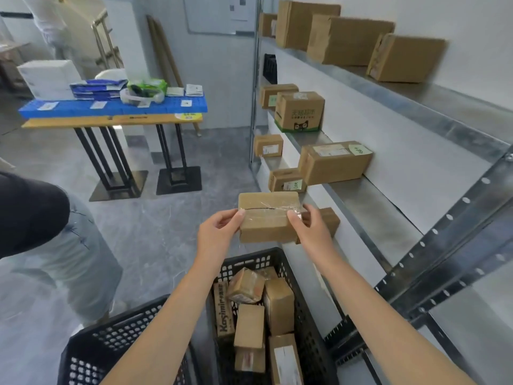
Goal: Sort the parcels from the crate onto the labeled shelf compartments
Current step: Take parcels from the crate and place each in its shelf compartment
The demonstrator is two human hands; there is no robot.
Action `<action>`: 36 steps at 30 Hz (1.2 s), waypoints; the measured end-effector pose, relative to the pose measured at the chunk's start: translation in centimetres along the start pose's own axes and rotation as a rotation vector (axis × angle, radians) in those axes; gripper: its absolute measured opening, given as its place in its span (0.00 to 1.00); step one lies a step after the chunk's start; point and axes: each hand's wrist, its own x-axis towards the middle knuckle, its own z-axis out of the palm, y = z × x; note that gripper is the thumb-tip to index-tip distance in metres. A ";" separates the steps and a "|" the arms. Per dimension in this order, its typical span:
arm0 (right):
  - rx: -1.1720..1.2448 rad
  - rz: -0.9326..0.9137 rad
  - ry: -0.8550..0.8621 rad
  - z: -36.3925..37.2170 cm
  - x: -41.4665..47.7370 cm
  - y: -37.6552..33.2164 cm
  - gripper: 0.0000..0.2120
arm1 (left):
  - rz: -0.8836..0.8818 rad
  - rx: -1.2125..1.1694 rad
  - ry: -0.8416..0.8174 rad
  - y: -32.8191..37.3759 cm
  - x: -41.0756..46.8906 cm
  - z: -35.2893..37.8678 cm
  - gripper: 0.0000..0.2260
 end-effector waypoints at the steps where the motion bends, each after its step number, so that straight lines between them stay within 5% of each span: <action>1: -0.006 -0.025 -0.019 0.0 -0.1 -0.2 0.23 | 0.018 0.014 -0.005 0.2 0.0 -0.3 0.11; 12: 0.000 -0.097 -0.017 0.4 -0.3 -1.4 0.10 | 0.119 0.010 -0.025 1.2 -0.5 -1.9 0.13; 27: -0.014 -0.125 0.079 -0.2 0.6 -1.4 0.08 | 0.105 0.050 -0.083 1.7 -0.7 -1.8 0.08; 36: -0.039 -0.189 0.031 -0.3 0.5 -2.1 0.04 | 0.054 0.028 -0.107 2.5 0.5 -1.3 0.22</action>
